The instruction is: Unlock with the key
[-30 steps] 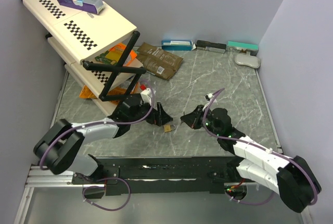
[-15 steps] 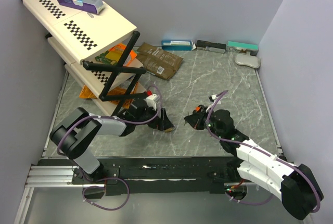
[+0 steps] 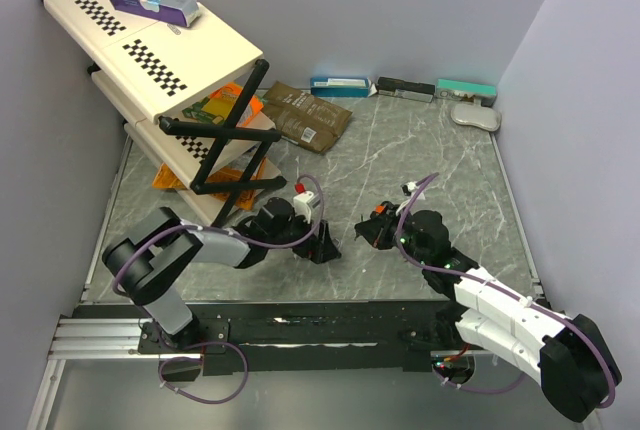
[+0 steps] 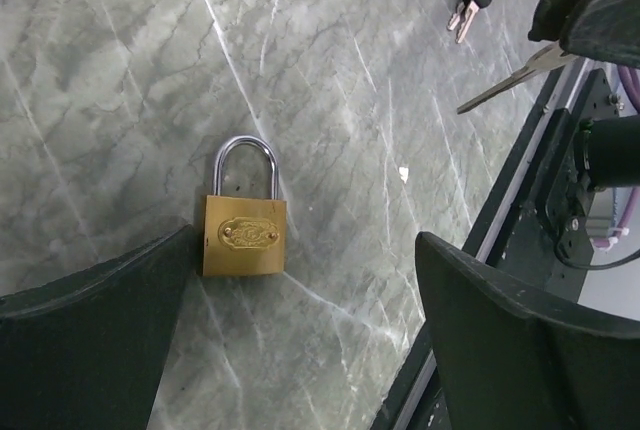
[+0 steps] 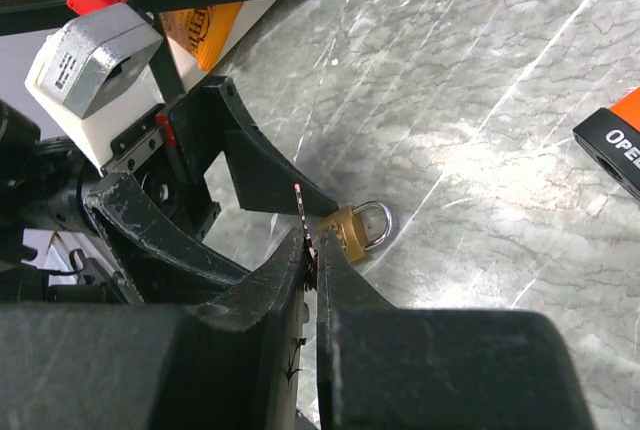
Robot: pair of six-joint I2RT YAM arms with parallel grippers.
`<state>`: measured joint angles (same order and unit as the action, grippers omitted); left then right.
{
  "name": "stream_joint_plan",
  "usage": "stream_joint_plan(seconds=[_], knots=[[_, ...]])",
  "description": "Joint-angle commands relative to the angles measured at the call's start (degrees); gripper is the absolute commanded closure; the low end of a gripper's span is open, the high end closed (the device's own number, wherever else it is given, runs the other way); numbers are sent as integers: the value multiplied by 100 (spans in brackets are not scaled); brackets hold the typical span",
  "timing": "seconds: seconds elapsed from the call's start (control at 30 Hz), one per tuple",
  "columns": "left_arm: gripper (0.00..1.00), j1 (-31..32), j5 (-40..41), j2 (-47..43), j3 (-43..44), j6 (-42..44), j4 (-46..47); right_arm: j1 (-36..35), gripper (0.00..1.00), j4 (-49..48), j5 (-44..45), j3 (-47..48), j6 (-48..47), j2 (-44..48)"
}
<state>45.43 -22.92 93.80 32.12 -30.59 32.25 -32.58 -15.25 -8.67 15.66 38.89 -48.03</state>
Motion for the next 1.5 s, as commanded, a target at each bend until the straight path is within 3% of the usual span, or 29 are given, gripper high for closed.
stream_joint_plan(seconds=[0.0,0.23,0.6,0.93,1.03,1.2,1.47], knots=[[3,220,603,-142,119,-306,-623,41,100,-84,67,-28,-40,84],[3,791,1543,-99,593,-448,-1545,50,100,-128,49,-46,13,30],[2,1003,2265,-54,928,-729,-2267,50,100,39,137,-98,-13,233],[5,1012,2959,-1055,1208,-1264,-2609,-64,100,232,286,77,-444,101],[6,1003,3135,-1328,1454,-1634,-2662,-520,100,373,777,296,-716,-83],[6,994,3311,-1269,1824,-2073,-2759,-1602,100,628,2306,727,-1077,-583],[19,985,3083,-749,2185,-2302,-3032,-2349,100,663,3440,1044,-1121,-953]])
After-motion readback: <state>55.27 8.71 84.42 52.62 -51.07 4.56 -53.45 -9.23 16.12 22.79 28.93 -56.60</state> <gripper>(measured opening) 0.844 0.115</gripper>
